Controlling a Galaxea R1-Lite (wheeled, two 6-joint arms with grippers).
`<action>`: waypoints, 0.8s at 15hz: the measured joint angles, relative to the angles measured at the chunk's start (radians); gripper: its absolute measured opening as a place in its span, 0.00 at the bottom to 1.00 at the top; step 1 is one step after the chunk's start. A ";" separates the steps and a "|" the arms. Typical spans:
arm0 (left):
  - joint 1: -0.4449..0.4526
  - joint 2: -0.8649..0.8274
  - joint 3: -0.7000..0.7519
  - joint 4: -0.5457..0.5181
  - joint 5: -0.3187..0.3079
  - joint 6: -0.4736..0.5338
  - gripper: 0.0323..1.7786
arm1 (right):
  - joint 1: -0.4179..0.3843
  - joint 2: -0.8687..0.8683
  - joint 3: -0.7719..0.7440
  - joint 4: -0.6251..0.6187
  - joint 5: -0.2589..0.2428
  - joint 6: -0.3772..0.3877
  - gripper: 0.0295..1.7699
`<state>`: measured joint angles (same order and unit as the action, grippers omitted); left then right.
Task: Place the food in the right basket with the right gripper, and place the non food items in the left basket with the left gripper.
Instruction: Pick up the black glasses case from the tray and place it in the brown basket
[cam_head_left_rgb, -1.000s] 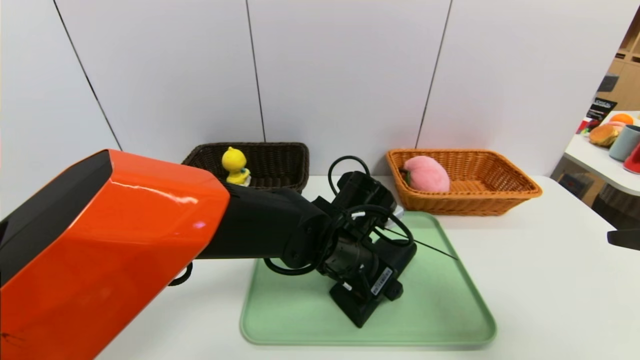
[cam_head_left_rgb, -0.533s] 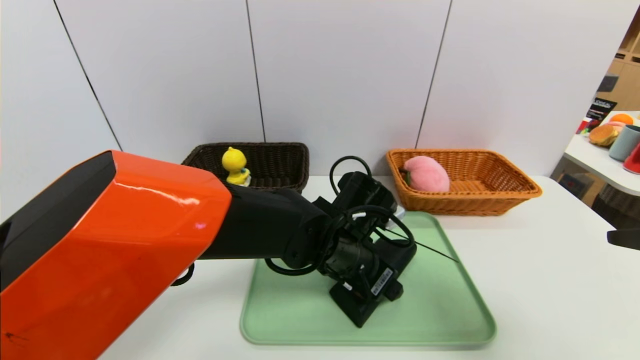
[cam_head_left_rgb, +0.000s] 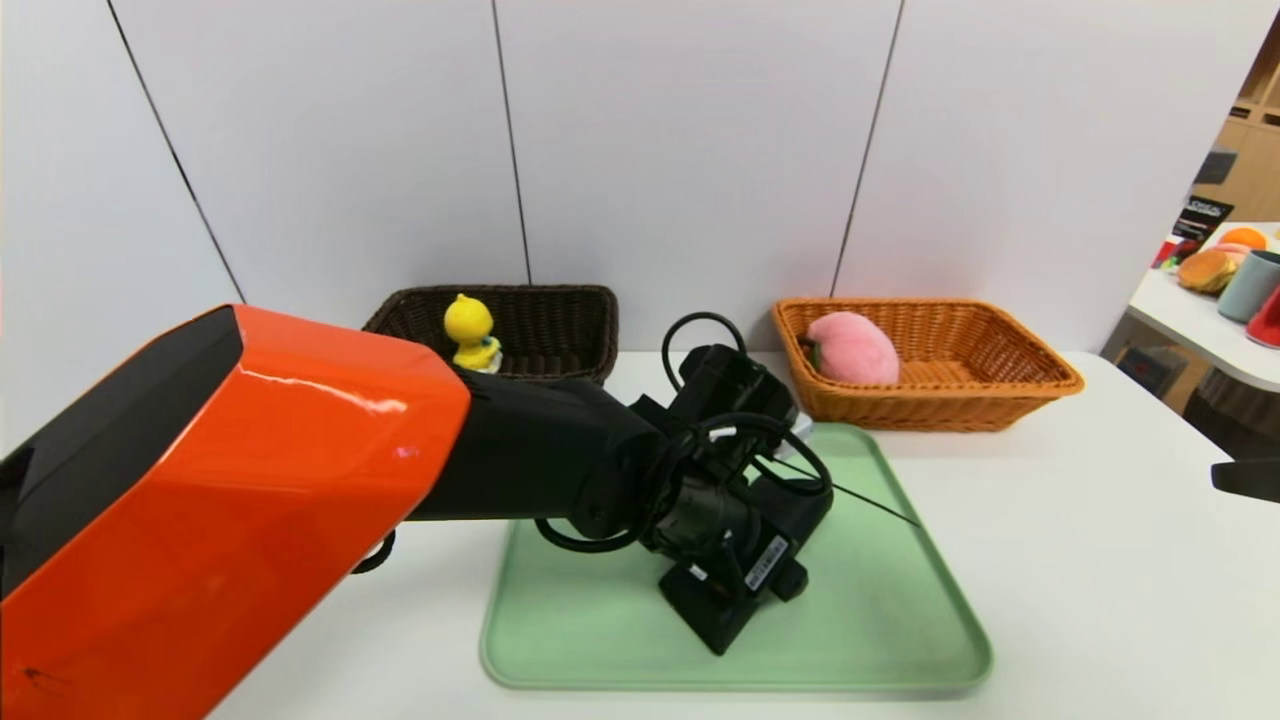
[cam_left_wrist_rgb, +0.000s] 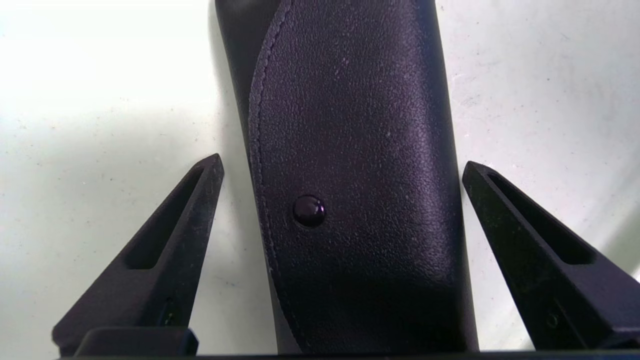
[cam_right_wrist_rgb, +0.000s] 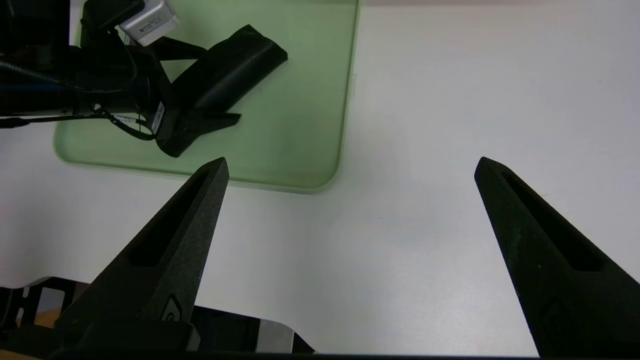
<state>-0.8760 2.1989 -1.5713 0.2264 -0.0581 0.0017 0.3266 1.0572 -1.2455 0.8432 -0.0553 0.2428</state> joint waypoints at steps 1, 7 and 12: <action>0.000 0.005 -0.002 -0.001 0.003 0.000 0.95 | 0.000 0.000 0.000 0.000 0.001 0.000 0.96; 0.000 0.023 -0.015 0.000 0.004 0.000 0.95 | 0.000 0.000 -0.001 0.000 0.001 0.000 0.96; 0.001 0.026 -0.019 0.000 0.003 -0.001 0.81 | 0.000 0.001 0.000 -0.001 0.001 0.000 0.96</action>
<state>-0.8745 2.2249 -1.5898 0.2266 -0.0547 0.0004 0.3262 1.0579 -1.2460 0.8423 -0.0547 0.2428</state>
